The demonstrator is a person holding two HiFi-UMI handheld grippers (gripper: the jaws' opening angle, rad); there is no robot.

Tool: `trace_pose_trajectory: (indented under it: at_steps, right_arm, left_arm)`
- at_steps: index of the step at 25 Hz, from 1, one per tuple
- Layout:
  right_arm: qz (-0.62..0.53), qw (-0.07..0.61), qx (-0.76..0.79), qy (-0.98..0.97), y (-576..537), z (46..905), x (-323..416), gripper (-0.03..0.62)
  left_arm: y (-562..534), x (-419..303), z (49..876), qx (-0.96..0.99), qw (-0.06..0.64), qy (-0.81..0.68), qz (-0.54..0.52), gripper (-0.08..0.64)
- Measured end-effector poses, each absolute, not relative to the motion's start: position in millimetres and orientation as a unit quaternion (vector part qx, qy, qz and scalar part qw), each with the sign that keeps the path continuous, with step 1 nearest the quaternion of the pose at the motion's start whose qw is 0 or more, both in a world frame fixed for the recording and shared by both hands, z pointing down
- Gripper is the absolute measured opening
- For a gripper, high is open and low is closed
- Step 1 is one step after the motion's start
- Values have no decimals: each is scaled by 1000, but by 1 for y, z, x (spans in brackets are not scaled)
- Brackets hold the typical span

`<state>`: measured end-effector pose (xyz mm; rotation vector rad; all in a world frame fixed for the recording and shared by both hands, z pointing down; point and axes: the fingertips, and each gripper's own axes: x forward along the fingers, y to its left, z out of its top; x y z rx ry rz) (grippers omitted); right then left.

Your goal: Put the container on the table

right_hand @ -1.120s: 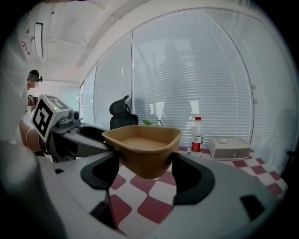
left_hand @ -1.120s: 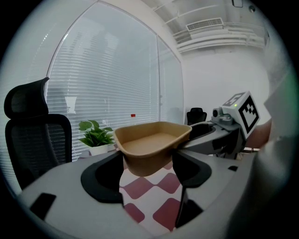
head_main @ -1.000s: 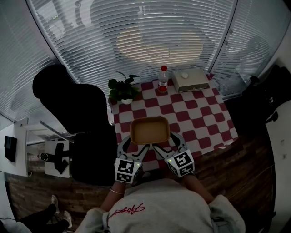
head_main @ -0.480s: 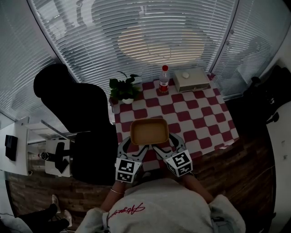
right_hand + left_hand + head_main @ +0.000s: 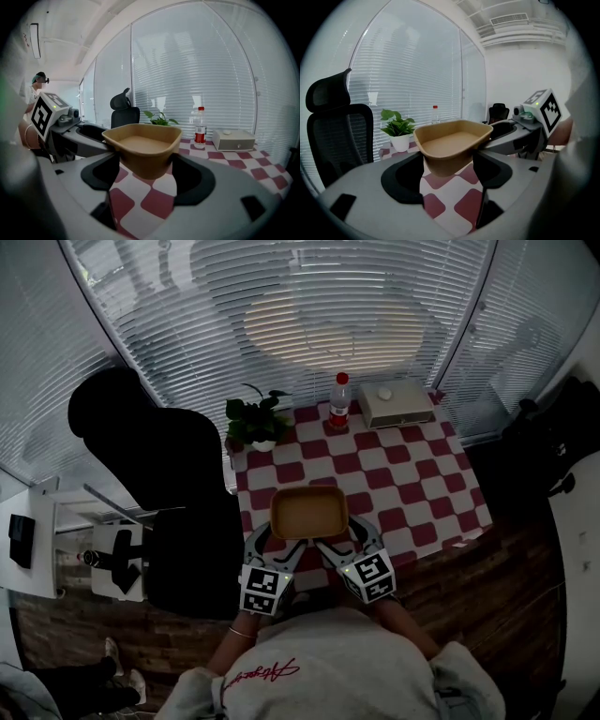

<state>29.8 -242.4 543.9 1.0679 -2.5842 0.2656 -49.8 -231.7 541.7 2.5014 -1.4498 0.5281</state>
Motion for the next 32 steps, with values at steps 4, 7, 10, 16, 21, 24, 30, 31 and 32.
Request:
trace_pose_trajectory:
  at_steps: [4,7,10,16,21,24,30,31,32]
  right_arm:
    - [97,170,374,-906,-242,548,28,351]
    - [101,172,373,-906,-242,551,27,351]
    - [101,173,374,-905,-243,552,26,351]
    - [104,176,372,-905,-243,557,25,351]
    - [109,184,368,-905,-243,563,24,351]
    - [110,190,369,-903,-243,566,23,351]
    - [116,195,367,-902,-243,573,23,351]
    - [118,196,366,-902,-242,575,22,351]
    - [119,198,366,-902,-241,577,21,351]
  left_arm:
    - [-232,-52,546,846,106,-489,183,331]
    - [-232,-52,549,846,104,-489,187,331]
    - [-232,-53,552,845,113,-488,187,331]
    - [-232,-54,555,844,108,-488,196,331]
    - [-233,-56,562,843,126,-485,194,332]
    - [-232,-57,565,843,126,-484,200,332]
    - [-232,-57,572,841,132,-483,205,331]
    - [-231,-57,573,841,133,-483,205,331]
    - [-231,-58,575,841,134,-483,206,331]
